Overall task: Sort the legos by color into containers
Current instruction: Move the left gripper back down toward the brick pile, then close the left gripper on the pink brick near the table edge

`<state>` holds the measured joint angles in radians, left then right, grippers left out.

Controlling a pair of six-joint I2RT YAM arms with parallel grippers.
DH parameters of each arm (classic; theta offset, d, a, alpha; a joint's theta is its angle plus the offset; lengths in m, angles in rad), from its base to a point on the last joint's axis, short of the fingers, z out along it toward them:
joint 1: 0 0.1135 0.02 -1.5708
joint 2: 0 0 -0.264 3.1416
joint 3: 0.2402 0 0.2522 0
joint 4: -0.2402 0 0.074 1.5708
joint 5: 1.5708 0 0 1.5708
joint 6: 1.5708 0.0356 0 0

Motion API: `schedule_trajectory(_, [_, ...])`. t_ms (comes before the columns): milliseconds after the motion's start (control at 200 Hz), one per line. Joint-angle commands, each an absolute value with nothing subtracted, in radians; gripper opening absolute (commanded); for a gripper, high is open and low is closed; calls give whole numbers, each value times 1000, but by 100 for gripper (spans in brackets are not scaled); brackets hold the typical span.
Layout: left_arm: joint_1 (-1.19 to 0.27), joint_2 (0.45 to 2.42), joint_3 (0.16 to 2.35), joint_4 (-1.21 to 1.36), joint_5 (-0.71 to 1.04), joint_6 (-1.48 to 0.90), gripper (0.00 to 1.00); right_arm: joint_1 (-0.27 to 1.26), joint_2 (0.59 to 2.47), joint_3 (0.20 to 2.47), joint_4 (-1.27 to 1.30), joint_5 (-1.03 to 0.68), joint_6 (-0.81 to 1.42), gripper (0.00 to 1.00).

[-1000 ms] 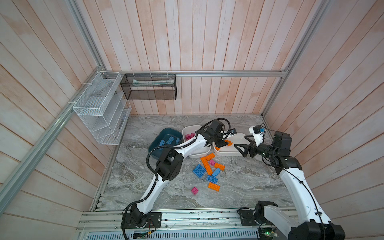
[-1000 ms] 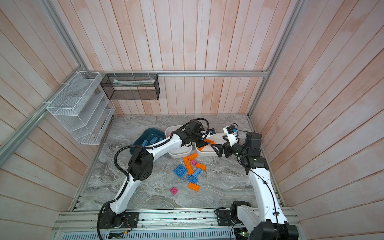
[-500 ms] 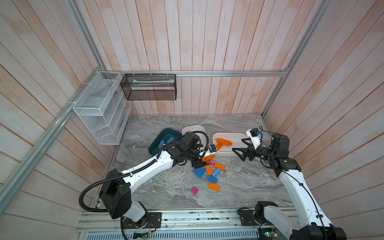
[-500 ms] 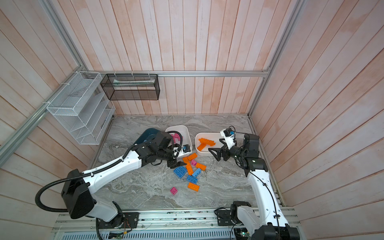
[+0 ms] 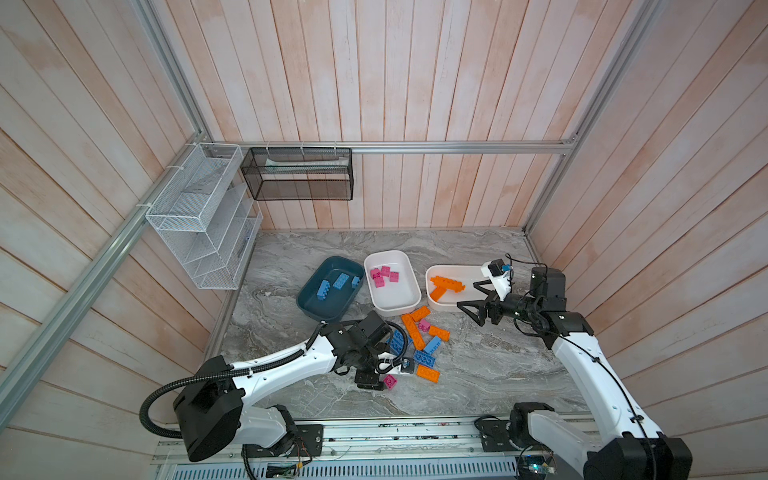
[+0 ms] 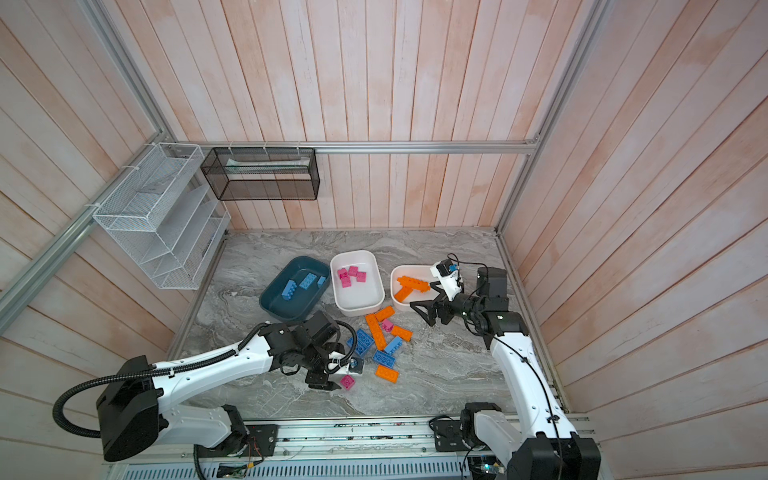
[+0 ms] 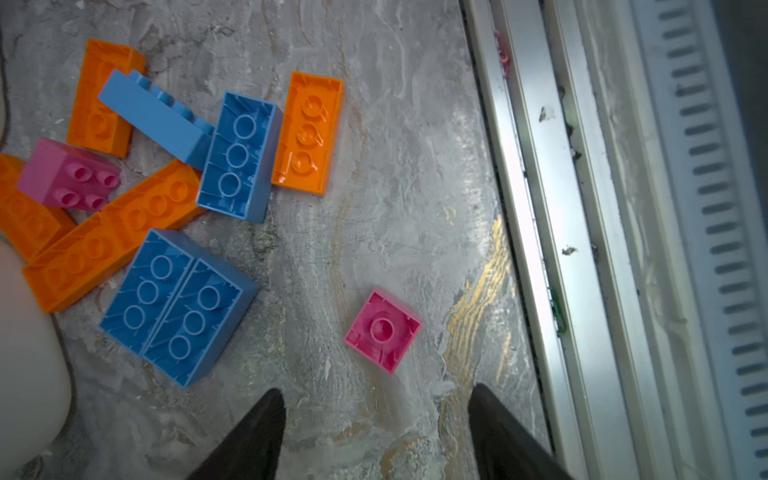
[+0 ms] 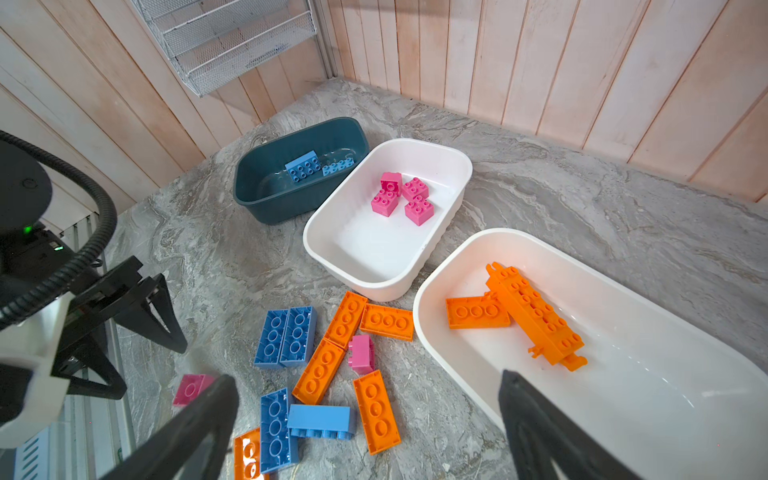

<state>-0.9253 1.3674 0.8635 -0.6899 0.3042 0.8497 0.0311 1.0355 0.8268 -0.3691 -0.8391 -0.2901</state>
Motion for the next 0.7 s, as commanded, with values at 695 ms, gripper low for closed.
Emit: schedule_trajectory(695, [-1012, 1592, 848, -536, 239, 962, 64, 35, 1096, 787, -359, -845, -282, 98])
